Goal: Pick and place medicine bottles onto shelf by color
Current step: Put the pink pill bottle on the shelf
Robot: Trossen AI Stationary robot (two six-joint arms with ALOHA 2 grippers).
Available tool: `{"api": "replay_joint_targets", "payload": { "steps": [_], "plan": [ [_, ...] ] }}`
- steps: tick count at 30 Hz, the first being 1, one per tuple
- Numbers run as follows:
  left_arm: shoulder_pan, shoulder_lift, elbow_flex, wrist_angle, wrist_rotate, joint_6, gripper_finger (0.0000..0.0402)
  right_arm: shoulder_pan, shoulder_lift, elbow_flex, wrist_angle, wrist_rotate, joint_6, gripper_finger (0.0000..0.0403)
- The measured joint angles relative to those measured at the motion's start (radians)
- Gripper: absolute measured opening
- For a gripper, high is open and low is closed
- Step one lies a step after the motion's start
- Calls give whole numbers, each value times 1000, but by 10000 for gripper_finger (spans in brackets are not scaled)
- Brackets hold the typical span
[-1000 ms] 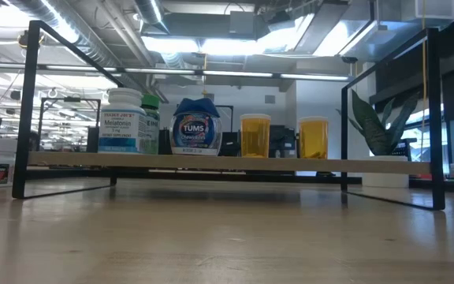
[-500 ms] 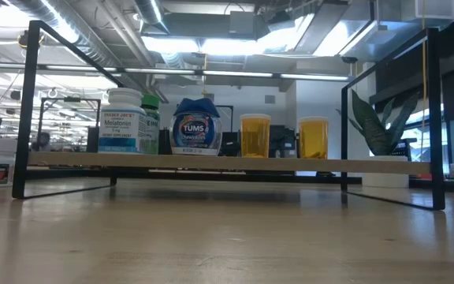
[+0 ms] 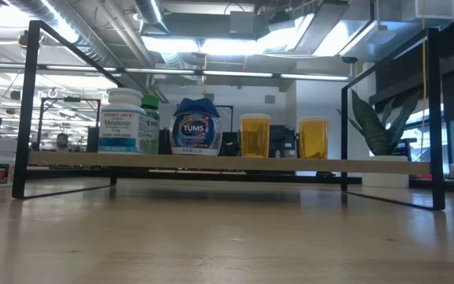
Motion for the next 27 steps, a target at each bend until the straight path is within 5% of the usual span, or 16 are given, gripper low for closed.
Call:
{"api": "replay_joint_targets", "payload": {
  "steps": [12, 22, 27],
  "plan": [
    [0, 0, 0, 0, 0, 0, 255, 2, 0, 0, 24, 33, -74, 217],
    [0, 0, 0, 0, 0, 0, 255, 39, 0, 0, 21, 89, -64, 315],
    [0, 0, 0, 0, 0, 0, 255, 39, 0, 0, 27, 90, 0, 332]
  ]
}}
